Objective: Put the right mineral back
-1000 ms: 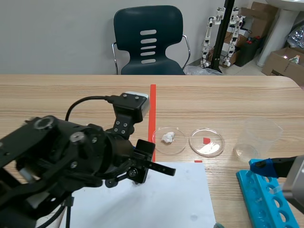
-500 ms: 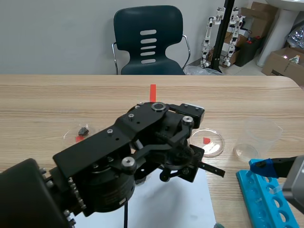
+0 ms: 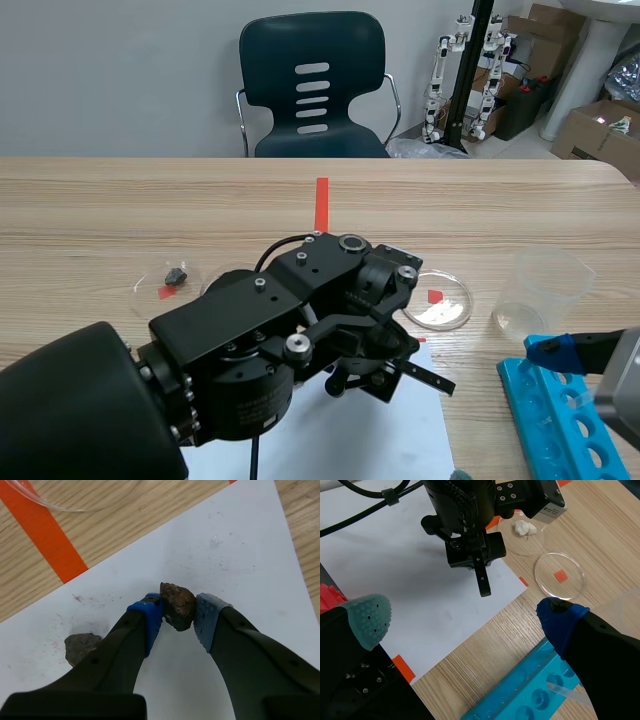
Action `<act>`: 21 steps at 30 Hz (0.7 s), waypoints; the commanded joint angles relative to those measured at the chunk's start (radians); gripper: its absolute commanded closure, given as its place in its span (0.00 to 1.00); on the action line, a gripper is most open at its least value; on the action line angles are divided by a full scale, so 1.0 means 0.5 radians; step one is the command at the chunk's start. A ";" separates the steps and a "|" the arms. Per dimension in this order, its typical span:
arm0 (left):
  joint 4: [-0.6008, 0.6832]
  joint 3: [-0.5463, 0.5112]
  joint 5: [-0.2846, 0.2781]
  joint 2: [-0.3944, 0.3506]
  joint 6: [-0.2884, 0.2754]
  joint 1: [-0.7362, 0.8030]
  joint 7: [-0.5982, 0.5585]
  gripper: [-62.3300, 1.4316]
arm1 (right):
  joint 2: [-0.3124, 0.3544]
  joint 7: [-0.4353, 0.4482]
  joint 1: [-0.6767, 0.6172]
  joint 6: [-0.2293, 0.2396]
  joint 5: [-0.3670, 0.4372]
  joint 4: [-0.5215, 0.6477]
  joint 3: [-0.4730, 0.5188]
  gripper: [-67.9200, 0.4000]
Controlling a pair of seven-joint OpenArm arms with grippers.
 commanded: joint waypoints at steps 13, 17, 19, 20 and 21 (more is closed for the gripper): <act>0.056 0.174 -0.055 0.069 0.011 -0.022 -0.116 0.84 | 0.000 0.028 0.013 -0.008 0.024 0.040 0.005 0.10; 0.056 0.174 -0.056 0.069 0.011 -0.022 -0.161 0.84 | 0.000 0.028 0.013 -0.008 0.024 0.040 0.005 0.10; 0.056 0.174 -0.057 0.069 0.011 -0.021 -0.166 0.84 | 0.000 0.028 0.013 -0.008 0.024 0.040 0.005 0.10; 0.056 0.174 -0.057 0.069 0.011 -0.021 -0.167 0.84 | 0.000 0.028 0.013 -0.008 0.024 0.040 0.005 0.10; 0.056 0.174 -0.057 0.069 0.011 -0.021 -0.167 0.84 | 0.000 0.028 0.013 -0.008 0.024 0.040 0.005 0.10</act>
